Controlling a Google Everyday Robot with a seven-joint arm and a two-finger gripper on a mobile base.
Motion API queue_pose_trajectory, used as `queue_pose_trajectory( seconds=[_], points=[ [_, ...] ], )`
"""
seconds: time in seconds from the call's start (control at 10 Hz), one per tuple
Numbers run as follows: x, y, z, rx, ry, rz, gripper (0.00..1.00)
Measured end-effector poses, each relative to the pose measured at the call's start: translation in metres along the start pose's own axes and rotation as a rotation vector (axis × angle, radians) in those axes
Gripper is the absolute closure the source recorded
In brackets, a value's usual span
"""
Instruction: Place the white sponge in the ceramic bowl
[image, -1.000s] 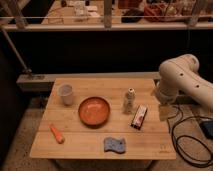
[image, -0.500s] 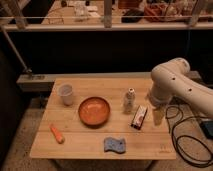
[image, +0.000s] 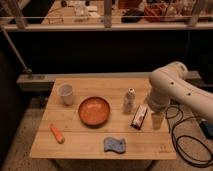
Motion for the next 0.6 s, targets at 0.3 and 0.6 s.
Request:
queue_pose_trajectory(
  seconds=[0.3, 0.6],
  points=[
    [-0.008, 0.011, 0.005, -0.006, -0.001, -0.008, 0.20],
    [-0.027, 0.022, 0.012, -0.011, -0.014, -0.032, 0.20]
  ],
)
